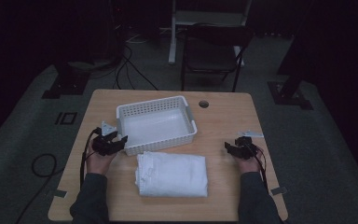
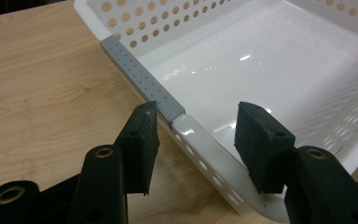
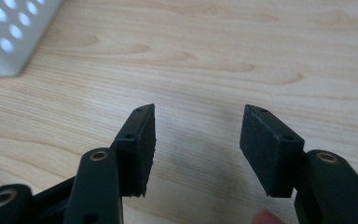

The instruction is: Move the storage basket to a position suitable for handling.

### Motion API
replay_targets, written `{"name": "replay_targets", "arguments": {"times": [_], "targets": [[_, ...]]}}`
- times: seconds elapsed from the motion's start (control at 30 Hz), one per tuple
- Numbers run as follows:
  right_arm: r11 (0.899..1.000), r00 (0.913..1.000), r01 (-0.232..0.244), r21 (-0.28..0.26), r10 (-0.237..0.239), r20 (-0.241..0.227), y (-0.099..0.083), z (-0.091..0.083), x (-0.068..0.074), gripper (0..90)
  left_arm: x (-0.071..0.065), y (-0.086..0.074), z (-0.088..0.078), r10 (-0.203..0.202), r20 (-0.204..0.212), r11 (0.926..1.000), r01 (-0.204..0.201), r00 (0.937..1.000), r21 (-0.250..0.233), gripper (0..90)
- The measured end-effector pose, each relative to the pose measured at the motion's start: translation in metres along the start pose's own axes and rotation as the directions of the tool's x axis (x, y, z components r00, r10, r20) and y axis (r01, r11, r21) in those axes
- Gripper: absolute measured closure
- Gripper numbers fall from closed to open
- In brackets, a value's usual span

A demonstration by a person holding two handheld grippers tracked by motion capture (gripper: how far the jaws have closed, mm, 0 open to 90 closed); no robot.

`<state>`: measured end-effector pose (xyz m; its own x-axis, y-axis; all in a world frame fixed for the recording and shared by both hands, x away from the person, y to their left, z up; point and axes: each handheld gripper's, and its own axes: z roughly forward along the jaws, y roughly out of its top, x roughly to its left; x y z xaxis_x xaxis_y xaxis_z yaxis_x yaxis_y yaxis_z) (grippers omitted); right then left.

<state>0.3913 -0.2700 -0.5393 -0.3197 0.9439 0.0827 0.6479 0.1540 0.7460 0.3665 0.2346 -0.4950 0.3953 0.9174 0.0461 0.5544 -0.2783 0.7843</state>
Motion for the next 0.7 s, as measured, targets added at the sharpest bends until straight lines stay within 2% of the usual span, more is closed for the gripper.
{"name": "replay_targets", "arguments": {"times": [0.2, 0.23, 0.3, 0.7], "targets": [[1.000, 0.9995, 0.008, -0.017, -0.009, -0.031, 0.004, -0.005, 0.005, 44.3, -0.006, 0.004, 0.005, 0.013, 0.023, 0.9999, -0.013, 0.9997, -0.004, 49.9], [0.999, 0.9986, 0.025, -0.035, -0.026, -0.047, 0.008, -0.010, 0.012, 44.7, -0.007, 0.005, 0.007, 0.014, 0.027, 0.9999, -0.013, 0.9995, -0.006, 50.1], [0.998, 0.9978, 0.035, -0.048, -0.038, -0.055, 0.012, -0.013, 0.017, 45.4, -0.008, 0.006, 0.007, 0.017, 0.027, 0.9999, -0.017, 0.9995, -0.001, 50.2], [0.991, 0.9928, 0.070, -0.114, -0.080, -0.089, 0.032, -0.024, 0.039, 51.8, -0.017, 0.015, 0.018, 0.028, 0.050, 0.9996, -0.028, 0.9983, -0.006, 51.3]]}}
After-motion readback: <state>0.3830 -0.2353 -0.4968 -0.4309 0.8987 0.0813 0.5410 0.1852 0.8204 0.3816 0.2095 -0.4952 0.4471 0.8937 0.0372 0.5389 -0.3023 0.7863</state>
